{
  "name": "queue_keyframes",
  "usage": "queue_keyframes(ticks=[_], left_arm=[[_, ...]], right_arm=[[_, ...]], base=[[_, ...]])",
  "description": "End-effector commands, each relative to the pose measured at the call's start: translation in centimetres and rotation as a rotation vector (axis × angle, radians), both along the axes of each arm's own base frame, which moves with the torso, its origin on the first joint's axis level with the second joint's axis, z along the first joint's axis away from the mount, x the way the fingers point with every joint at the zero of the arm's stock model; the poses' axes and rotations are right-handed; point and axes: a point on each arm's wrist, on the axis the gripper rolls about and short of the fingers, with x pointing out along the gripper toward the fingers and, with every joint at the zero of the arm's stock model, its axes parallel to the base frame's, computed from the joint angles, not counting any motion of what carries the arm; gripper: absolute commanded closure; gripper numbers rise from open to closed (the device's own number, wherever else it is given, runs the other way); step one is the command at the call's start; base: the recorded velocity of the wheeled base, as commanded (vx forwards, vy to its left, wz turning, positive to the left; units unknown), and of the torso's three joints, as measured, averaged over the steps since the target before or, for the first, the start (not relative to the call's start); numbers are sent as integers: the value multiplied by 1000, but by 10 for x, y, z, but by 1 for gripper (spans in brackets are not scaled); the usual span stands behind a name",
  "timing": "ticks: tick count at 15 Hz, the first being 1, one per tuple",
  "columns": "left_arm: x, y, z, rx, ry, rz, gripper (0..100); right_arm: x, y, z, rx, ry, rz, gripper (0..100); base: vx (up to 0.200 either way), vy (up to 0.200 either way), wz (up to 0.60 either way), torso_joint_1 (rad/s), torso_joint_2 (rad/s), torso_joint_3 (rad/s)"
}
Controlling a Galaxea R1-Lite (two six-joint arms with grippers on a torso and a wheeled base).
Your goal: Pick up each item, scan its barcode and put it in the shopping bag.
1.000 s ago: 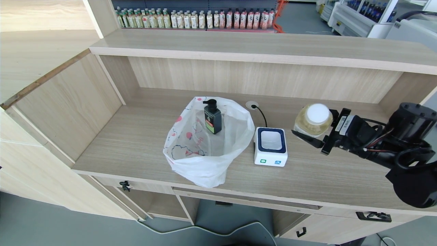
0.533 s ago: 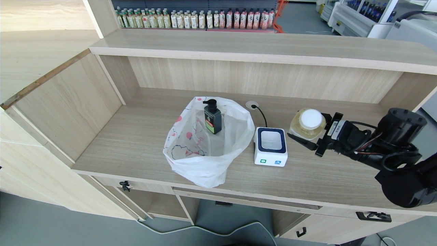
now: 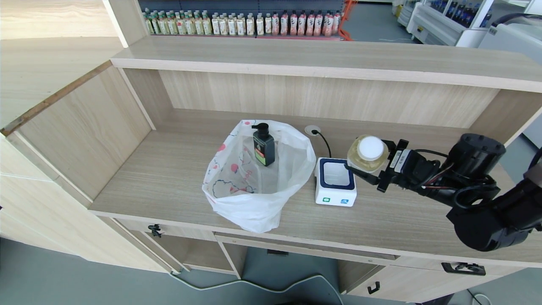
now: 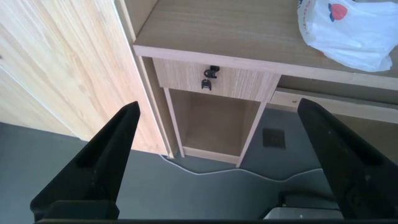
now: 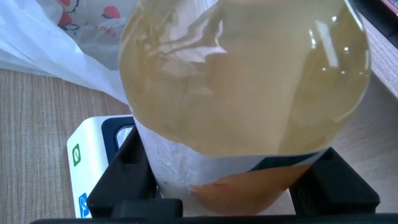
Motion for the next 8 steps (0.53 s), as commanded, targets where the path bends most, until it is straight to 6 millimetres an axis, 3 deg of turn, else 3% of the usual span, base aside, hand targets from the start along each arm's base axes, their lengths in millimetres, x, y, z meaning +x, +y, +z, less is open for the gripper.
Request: queue_keyframes(ticks=[1,8], left_arm=[[0,0,0,0,-1,0,0],[0,0,0,0,1,0,0]], right_arm=[[3,2,-6,-4,12,4,100],[9,4,-11,-4,17,7,100]], base=[[0,0,0,0,0,0],[0,0,0,0,0,0]])
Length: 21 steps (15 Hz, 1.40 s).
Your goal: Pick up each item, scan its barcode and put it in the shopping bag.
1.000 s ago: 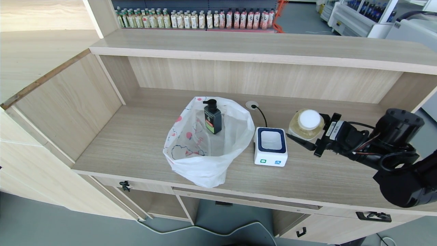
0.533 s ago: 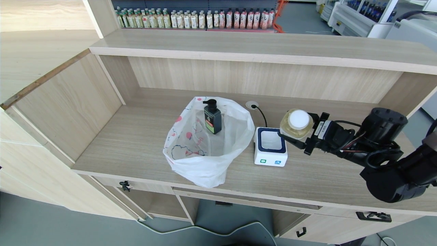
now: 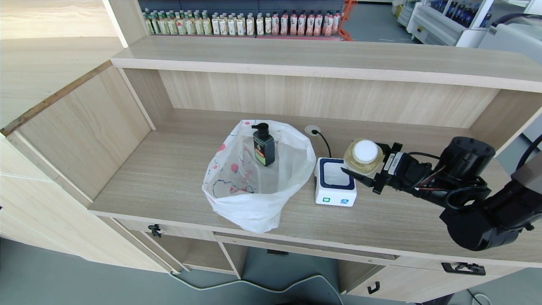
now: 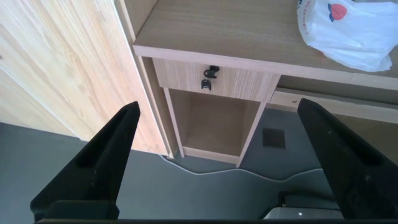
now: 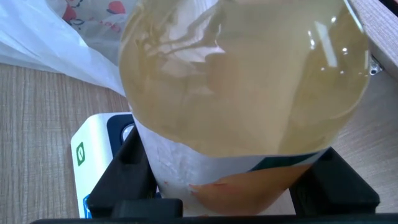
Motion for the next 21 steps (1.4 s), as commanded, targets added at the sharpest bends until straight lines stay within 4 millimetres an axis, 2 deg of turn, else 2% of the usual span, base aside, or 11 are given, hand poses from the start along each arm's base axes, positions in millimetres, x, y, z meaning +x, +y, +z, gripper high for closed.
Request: queue_keyframes(ticks=[1,7,21], left_arm=[[0,0,0,0,-1,0,0],[0,0,0,0,-1,0,0],[0,0,0,1,-1,0,0]], right_arm=[[3,2,-1,0,-2,2,100],[5,16,-4,1,1,36,100],[10,17,-4,2,-14,38,100]], base=[[0,0,0,0,0,0],[0,0,0,0,0,0],[0,0,0,0,0,0]])
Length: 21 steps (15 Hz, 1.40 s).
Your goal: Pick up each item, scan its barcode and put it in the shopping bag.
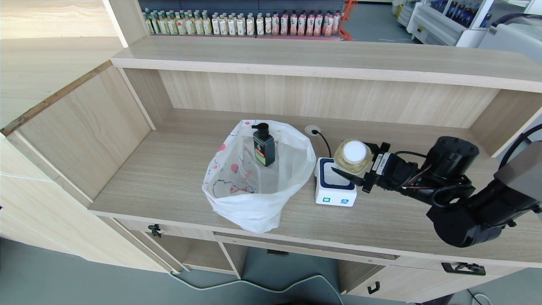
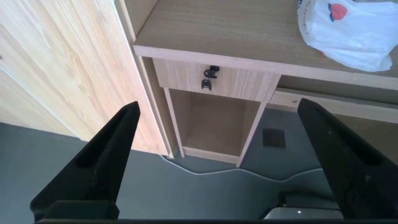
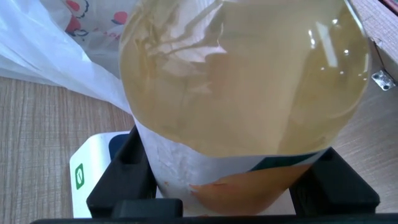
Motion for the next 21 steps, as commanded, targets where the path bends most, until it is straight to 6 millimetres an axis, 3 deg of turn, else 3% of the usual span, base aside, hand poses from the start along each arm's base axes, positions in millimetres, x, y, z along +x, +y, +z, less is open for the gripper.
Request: queue_keyframes(ticks=[1,5,8,9,11,13,16,21], left_arm=[[0,0,0,0,0,0,0],[0,0,0,0,0,0,0],[0,0,0,2,0,0,0],[0,0,0,2,0,0,0],[0,0,0,2,0,0,0],[0,0,0,2,0,0,0],[0,0,0,2,0,0,0],[0,0,0,0,0,0,0]], right_arm=[[1,0,-2,-1,1,1,100],[0,1,1,6,-5,0,100],[-22,7,52,169,-19,-24,100],[-54,12,90,419,99,-134,100],[-93,2,115,566,321,-281,100],[-118,-11,123,679,532,-382,100],[-127,-27,125,774,621,-453,100],[-128,-18,120,787,744,-379,100]], base=[[0,0,0,0,0,0],[0,0,0,0,0,0],[0,0,0,0,0,0],[0,0,0,0,0,0],[0,0,0,0,0,0],[0,0,0,0,0,0],[0,133,0,0,-2,2],[0,200,0,5,1,4]])
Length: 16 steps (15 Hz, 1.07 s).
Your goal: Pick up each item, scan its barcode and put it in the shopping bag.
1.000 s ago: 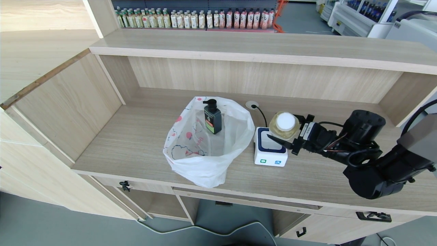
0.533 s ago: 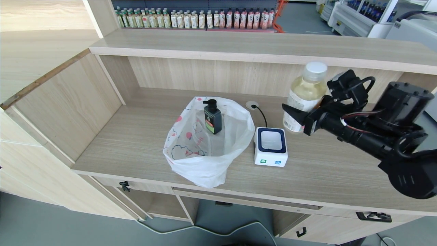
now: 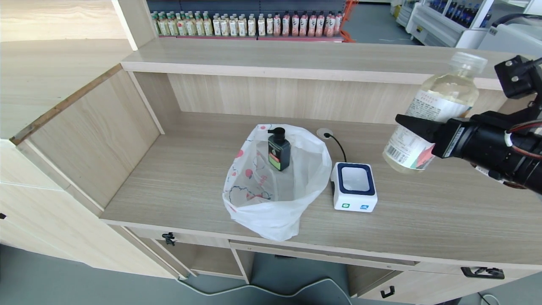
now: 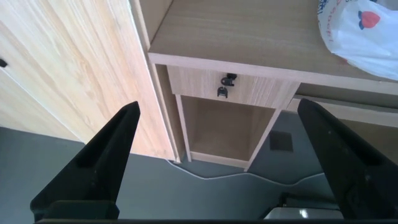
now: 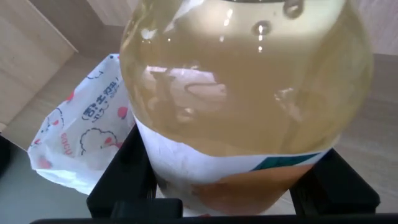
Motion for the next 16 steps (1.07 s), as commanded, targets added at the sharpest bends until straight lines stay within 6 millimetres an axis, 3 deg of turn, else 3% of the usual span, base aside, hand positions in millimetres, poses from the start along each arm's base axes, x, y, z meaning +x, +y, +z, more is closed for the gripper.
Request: queue_keyframes(ticks=[1,7,16], left_arm=[[0,0,0,0,-1,0,0],[0,0,0,-6,-1,0,0],[0,0,0,-6,-1,0,0]], right_arm=[[0,8,-3,-1,15,48,100],[27,48,-36,-40,75,184,100],[63,76,-89,-121,-5,210,100]], base=[[0,200,0,2,2,2],[0,33,0,0,0,1],[0,0,0,0,0,0]])
